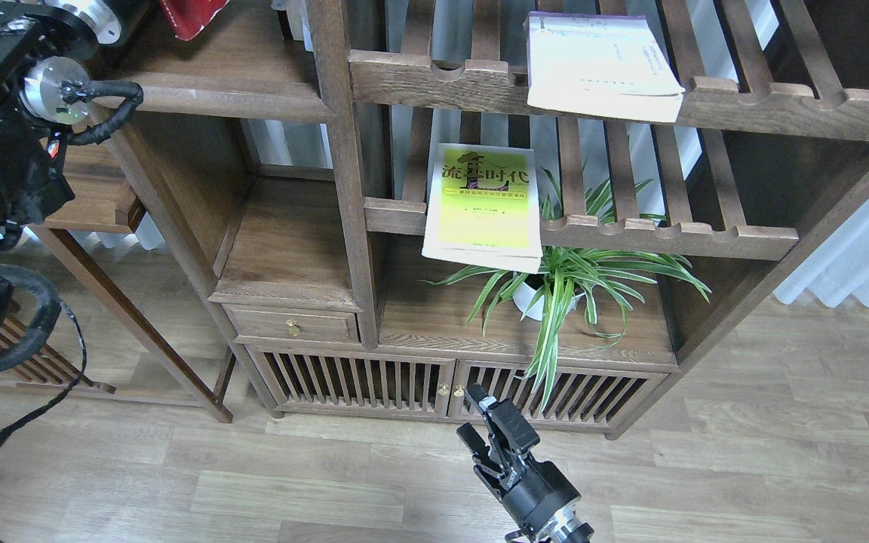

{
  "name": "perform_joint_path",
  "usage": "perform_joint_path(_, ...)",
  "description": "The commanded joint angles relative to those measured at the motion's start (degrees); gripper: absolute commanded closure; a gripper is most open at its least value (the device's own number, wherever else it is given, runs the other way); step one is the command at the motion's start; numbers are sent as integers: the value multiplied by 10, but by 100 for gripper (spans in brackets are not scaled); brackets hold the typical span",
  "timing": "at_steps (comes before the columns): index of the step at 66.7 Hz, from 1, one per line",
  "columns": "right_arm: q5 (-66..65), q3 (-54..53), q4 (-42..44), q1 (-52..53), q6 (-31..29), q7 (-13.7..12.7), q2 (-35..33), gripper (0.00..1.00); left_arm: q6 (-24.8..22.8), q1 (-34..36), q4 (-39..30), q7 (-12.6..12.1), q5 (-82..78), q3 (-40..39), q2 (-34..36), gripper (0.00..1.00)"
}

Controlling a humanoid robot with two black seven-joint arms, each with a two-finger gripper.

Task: Organize books on shelf

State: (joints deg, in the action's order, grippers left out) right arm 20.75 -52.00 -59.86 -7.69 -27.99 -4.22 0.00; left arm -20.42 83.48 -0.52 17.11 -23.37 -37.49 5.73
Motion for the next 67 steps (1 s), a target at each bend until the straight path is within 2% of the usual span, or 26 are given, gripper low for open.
perform_joint_path(1,0,0,-2,-2,0,0,0,0,3,0,1,0,1,-2,-3,73)
perform_joint_path(18,0,-1,-2,-6,0,0,0,0,3,8,-5,6,43,-7,-10,68)
perform_joint_path(30,0,-1,-2,-5,0,0,0,0,-1,35,-12,68,97,-9,-37,60)
perform_joint_path(35,0,-1,-2,-5,0,0,0,0,-3,44,-29,81,112,-13,-41,52)
perform_joint_path(39,0,-1,-2,-5,0,0,0,0,-2,46,-53,91,135,-24,-40,51)
perform_joint_path(41,0,-1,-2,-5,0,0,0,0,-2,46,-58,92,139,-29,-39,51)
perform_joint_path(42,0,-1,-2,-5,0,0,0,0,-2,44,-69,91,141,-42,-35,43)
perform_joint_path(45,0,-1,-2,-5,0,0,0,0,-2,38,-79,86,141,-52,-32,38)
perform_joint_path(59,1,-2,-4,-6,0,-1,0,0,12,1,-160,76,142,-75,0,35)
perform_joint_path(67,3,-2,-30,-9,0,-1,0,0,55,-48,-264,46,143,-76,42,32)
